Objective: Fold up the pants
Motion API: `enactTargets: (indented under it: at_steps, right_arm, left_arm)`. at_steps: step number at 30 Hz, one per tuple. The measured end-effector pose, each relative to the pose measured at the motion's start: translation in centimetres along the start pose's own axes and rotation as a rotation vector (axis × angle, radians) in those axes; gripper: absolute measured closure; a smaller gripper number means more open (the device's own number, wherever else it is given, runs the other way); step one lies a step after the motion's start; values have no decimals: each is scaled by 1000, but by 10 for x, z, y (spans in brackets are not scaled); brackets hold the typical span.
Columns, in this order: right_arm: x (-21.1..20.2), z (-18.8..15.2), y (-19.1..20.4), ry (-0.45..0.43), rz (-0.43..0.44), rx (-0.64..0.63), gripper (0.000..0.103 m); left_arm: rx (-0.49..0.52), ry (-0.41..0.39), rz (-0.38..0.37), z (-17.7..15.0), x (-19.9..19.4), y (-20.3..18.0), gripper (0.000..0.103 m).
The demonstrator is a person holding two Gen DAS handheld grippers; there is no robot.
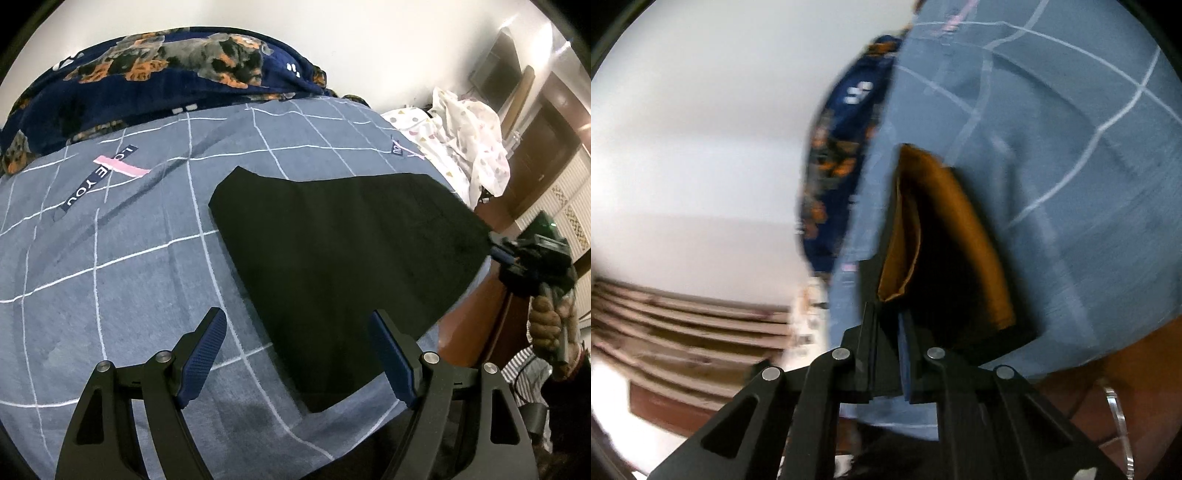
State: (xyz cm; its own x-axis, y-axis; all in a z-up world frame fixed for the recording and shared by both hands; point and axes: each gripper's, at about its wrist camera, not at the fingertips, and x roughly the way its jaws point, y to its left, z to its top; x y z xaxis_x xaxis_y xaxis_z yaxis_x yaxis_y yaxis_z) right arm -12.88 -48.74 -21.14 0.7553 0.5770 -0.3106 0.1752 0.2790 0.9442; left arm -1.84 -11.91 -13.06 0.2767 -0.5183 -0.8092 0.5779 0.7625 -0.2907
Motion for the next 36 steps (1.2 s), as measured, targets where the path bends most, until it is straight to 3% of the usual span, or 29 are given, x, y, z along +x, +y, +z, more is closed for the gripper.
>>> enactTargets:
  at_steps: [3,9,13,20,23,25,27,34,35,36]
  right_arm:
    - [-5,-13,1,4,-26,-6,92]
    - [-7,-24,-71,-8,-126,184,98]
    - [-5,-25,-90,-27,-146,236,98]
    - [-33,-10,-65,-137,-106,150,95]
    - [-27,-1,-45,-91,-55,105,92]
    - [-22,2,-37,-74,-76,69,72]
    - [-16,7,-36,-76,-113,53,64]
    - [3,18,-30,-25,-176,23,66]
    - [6,19,-27,-12,-204,5,68]
    - [8,20,-23,-11,-220,-14,81]
  left_arm:
    - [8,3,-5,1,2,-2,24]
    - [17,41,-1,-4,14,-5,24]
    - [14,42,4,-3,15,-3,24]
    - [-9,27,-4,1,10,1,24]
    - [-9,28,-6,1,10,1,24]
    - [-10,31,-8,0,10,1,24]
    - [-8,36,-10,-1,10,0,24]
    - [10,29,-2,-4,8,-6,24]
    - [3,31,-6,-4,9,-5,24]
    - [0,33,-7,-4,9,-5,24]
